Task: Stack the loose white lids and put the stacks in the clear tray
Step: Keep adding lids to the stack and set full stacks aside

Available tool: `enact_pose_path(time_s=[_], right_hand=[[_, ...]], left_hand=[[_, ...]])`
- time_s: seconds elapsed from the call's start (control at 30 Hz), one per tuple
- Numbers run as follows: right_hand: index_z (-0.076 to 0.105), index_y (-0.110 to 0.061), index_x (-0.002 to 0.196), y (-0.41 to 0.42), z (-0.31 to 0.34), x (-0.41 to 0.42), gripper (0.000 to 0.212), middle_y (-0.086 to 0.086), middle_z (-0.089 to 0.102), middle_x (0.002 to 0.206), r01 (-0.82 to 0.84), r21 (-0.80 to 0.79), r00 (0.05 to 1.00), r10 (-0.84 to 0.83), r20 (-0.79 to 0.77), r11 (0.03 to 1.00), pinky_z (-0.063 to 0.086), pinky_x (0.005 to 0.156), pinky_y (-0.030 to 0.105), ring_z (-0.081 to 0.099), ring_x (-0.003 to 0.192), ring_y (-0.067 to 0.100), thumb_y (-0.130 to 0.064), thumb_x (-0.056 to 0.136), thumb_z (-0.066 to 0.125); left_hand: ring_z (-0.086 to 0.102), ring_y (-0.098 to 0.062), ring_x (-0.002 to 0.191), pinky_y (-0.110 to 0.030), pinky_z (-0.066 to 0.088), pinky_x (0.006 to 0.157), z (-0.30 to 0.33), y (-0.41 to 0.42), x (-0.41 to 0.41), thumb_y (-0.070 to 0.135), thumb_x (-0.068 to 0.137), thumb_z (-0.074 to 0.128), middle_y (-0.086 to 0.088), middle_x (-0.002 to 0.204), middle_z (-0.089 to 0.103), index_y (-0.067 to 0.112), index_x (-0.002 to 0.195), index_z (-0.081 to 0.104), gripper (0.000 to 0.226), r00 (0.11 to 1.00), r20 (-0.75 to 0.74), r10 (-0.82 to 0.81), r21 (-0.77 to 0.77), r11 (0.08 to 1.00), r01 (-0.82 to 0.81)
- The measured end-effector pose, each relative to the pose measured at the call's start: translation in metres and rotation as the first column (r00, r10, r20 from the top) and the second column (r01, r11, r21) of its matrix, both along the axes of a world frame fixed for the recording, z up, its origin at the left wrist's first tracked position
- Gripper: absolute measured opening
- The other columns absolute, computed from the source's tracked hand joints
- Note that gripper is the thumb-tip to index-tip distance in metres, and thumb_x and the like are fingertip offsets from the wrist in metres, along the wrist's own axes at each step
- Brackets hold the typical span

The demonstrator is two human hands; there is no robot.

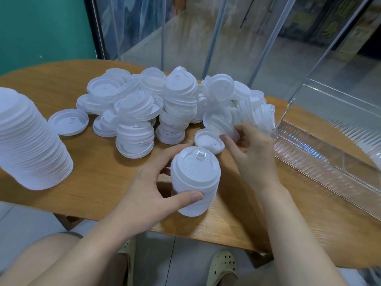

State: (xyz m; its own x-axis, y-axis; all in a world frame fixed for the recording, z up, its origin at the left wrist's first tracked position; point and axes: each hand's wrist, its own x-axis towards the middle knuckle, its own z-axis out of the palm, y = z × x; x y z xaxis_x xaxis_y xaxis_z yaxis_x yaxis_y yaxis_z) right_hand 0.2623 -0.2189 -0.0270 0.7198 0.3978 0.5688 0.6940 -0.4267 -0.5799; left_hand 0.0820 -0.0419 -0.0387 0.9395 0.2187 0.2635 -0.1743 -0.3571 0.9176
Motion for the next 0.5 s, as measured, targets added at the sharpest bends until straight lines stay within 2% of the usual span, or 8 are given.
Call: enact_pose_path(time_s=[0.03, 0.1, 0.2, 0.27, 0.33, 0.37, 0.4, 0.5], right_hand=[[0.066, -0.023, 0.098, -0.002, 0.006, -0.003, 0.015, -0.018, 0.059, 0.080, -0.007, 0.032, 1.000, 0.007, -0.002, 0.999, 0.053, 0.069, 0.031, 0.062, 0.073, 0.014, -0.023, 0.091, 0.079], [0.065, -0.024, 0.098, -0.005, 0.017, -0.009, 0.013, -0.018, 0.056, 0.077, -0.032, 0.077, 0.999, 0.031, 0.023, 0.997, 0.047, 0.066, 0.021, 0.058, 0.068, 0.010, -0.023, 0.094, 0.077], [0.069, -0.013, 0.098, -0.008, 0.033, -0.021, 0.013, -0.017, 0.052, 0.073, -0.055, 0.091, 0.994, 0.045, 0.104, 0.994, 0.036, 0.062, 0.008, 0.051, 0.061, 0.003, -0.026, 0.099, 0.069], [0.070, -0.008, 0.100, -0.009, 0.040, -0.028, 0.022, -0.012, 0.053, 0.071, -0.071, 0.115, 0.990, 0.055, 0.133, 0.991, 0.036, 0.058, 0.011, 0.051, 0.059, 0.005, -0.029, 0.102, 0.064], [0.070, -0.012, 0.101, -0.009, 0.043, -0.035, 0.022, -0.003, 0.058, 0.073, -0.099, 0.154, 0.990, 0.082, 0.116, 0.983, 0.048, 0.054, 0.029, 0.058, 0.062, 0.013, -0.031, 0.104, 0.060], [0.069, -0.018, 0.101, -0.009, 0.045, -0.038, 0.018, -0.002, 0.061, 0.075, -0.111, 0.181, 0.991, 0.097, 0.088, 0.977, 0.052, 0.055, 0.039, 0.061, 0.063, 0.017, -0.032, 0.105, 0.059], [0.068, -0.026, 0.101, -0.008, 0.046, -0.041, 0.014, -0.002, 0.063, 0.077, -0.114, 0.207, 0.993, 0.106, 0.049, 0.972, 0.053, 0.055, 0.043, 0.063, 0.062, 0.019, -0.033, 0.105, 0.057], [0.067, -0.032, 0.102, -0.009, 0.049, -0.048, 0.015, -0.004, 0.068, 0.078, -0.111, 0.271, 0.987, 0.137, -0.080, 0.956, 0.051, 0.051, 0.034, 0.064, 0.058, 0.017, -0.033, 0.106, 0.052]], left_hand=[[0.058, -0.004, 0.125, -0.017, 0.045, 0.097, 0.000, -0.001, 0.001, 0.057, 0.067, 0.081, 0.026, 0.133, 0.062, 0.049, 0.138, 0.051, 0.078, 1.000, 0.000, -0.003, -0.001, 1.000, 0.003], [0.057, -0.005, 0.126, -0.016, 0.045, 0.097, 0.001, -0.003, 0.001, 0.057, 0.068, 0.080, 0.025, 0.134, 0.061, 0.049, 0.139, 0.050, 0.077, 1.000, 0.004, -0.010, -0.001, 1.000, 0.010], [0.056, -0.006, 0.128, -0.019, 0.045, 0.099, 0.000, -0.005, 0.001, 0.055, 0.070, 0.078, 0.024, 0.135, 0.061, 0.050, 0.139, 0.049, 0.075, 1.000, 0.008, -0.006, -0.007, 1.000, 0.006], [0.056, -0.006, 0.128, -0.017, 0.046, 0.097, 0.000, -0.005, 0.002, 0.056, 0.070, 0.077, 0.025, 0.135, 0.060, 0.050, 0.139, 0.048, 0.074, 1.000, 0.007, -0.005, -0.011, 1.000, 0.005], [0.057, -0.006, 0.126, -0.013, 0.047, 0.095, 0.000, -0.005, 0.003, 0.057, 0.070, 0.076, 0.025, 0.134, 0.060, 0.050, 0.138, 0.049, 0.074, 1.000, 0.004, -0.003, -0.016, 1.000, 0.003], [0.058, -0.006, 0.125, -0.011, 0.047, 0.094, 0.000, -0.005, 0.003, 0.057, 0.070, 0.076, 0.025, 0.133, 0.060, 0.050, 0.139, 0.049, 0.074, 1.000, 0.002, -0.001, -0.020, 1.000, 0.001], [0.058, -0.006, 0.125, -0.011, 0.047, 0.094, 0.000, -0.005, 0.004, 0.057, 0.071, 0.076, 0.025, 0.133, 0.060, 0.050, 0.139, 0.049, 0.074, 1.000, 0.003, 0.002, -0.023, 1.000, -0.002], [0.059, -0.007, 0.122, -0.012, 0.049, 0.091, 0.000, -0.006, 0.006, 0.055, 0.070, 0.077, 0.024, 0.131, 0.062, 0.050, 0.138, 0.051, 0.073, 1.000, 0.012, 0.012, -0.042, 0.999, -0.012]])
